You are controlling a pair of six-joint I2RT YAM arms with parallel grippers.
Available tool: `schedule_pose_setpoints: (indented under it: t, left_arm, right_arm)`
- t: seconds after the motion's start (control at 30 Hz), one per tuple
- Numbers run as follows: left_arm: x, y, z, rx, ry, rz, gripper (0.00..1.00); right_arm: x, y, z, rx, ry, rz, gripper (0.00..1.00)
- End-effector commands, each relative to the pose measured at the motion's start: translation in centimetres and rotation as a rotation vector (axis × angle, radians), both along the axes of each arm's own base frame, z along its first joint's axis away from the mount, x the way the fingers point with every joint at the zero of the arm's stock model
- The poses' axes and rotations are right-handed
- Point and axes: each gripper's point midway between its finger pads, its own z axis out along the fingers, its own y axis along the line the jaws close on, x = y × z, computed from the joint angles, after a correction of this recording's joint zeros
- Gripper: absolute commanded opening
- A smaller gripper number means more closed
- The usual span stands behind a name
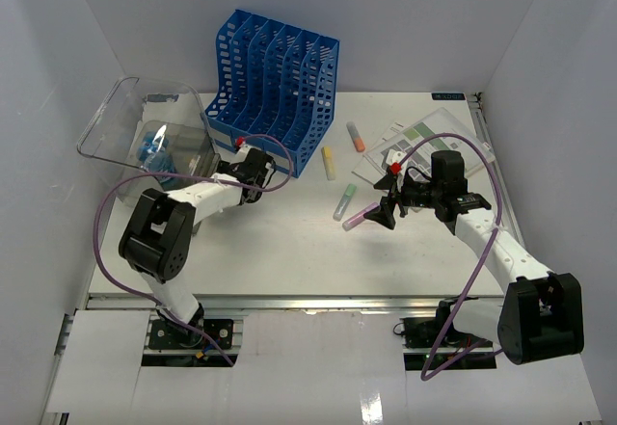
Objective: Organize the desk
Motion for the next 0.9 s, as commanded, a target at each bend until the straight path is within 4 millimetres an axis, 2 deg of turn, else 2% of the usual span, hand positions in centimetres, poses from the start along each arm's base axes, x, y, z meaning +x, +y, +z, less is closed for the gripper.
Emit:
schedule_pose_setpoints:
  t: [0.0,0.17,0.33,0.6,0.87]
  left_arm:
    - [2.1,0.1,0.6,0.007,-0.014,-0.01,0.53]
    - [2.6,0.4,0.2,0.018,-0.001,-0.002,0.53]
    - [2.9,1.0,0.6,0.039,-0.014,0.003,0.53]
    - [3.2,0.7,2.9,0.01,-0.065,-0.009,0.54]
    - [2.3,1.0,4.2,-0.003,-0.086,-0.024,0.55]
  right_arm:
    - [0.1,-0.1,0.6,-0.002,-0.036,0.005,0.93]
    - [0.1,-0.2,0.5,-0.007,-0.039,0.002,0.93]
    - [0.1,-0.2,0.3,-0.009,-0.031,0.005,0.93]
    - [0.2,-0.2,-0.1,-0.015,-0.017,0.006,0.93]
    - [0.3,-0.1,-0.3,-0.015,-0.007,0.01,0.93]
